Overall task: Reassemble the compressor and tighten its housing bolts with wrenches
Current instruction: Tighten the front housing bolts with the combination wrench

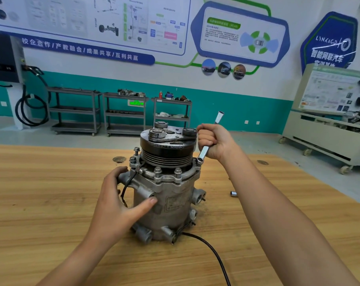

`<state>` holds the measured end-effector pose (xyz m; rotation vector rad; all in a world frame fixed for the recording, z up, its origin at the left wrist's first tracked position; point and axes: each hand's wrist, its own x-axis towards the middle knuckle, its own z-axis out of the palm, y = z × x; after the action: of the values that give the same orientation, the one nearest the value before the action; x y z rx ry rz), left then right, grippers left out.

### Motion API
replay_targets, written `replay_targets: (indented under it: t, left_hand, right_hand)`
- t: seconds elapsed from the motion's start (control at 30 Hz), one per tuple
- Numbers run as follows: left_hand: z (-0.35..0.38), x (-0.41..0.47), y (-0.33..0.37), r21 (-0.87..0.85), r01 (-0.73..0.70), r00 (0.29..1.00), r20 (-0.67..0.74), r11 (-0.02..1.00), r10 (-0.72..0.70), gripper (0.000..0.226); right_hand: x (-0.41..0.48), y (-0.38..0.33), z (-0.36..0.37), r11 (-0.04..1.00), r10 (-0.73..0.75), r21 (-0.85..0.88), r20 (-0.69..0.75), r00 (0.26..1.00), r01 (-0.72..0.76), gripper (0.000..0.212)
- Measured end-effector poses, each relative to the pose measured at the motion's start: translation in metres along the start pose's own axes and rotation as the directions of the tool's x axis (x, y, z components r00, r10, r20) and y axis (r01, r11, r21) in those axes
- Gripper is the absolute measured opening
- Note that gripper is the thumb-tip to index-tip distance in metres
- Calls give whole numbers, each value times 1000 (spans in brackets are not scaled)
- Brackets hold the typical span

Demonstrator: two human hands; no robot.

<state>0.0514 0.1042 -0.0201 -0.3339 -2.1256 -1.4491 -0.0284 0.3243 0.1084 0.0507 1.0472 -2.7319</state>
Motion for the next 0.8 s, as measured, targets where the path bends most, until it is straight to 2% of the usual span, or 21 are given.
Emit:
replay_targets:
  t: [0.13, 0.27, 0.37, 0.47, 0.63, 0.7, 0.8]
  left_hand:
    - [0, 0, -1, 6, -4, 1000, -4, 1000, 4, 93]
    - [0, -1, 2, 1, 5, 1000, -2, 1000, -5, 96]
    - [0, -1, 3, 2, 2, 1000, 0, 1000, -2, 98]
    - [1, -2, 3, 0, 6, 1000, 6, 1000, -6, 100]
    - [0, -1, 2, -2, 11, 1000, 17, 1000, -11, 102]
    - [0, -1, 2, -7, 19, 1000, 19, 1000, -19, 103]
    - [0, -2, 1, -24, 14, 1000, 9, 1000, -14, 98]
  right_hand:
    - [8, -1, 4, 992, 74, -103, 61, 995, -68, 56]
    - [12, 4, 12, 969, 99, -228, 25, 995, -91, 53]
    - [12, 6, 7, 980, 128, -155, 36, 991, -121, 61]
    - [6, 5, 2, 992, 123, -33, 6, 992, -123, 51]
    - [-5, 7, -3, 996, -35, 81, -157, 987, 48, 45]
    - [-10, 11, -8, 980, -95, 150, -222, 970, 131, 47]
    - [-21, 16, -11, 929, -244, 199, -303, 921, 312, 37]
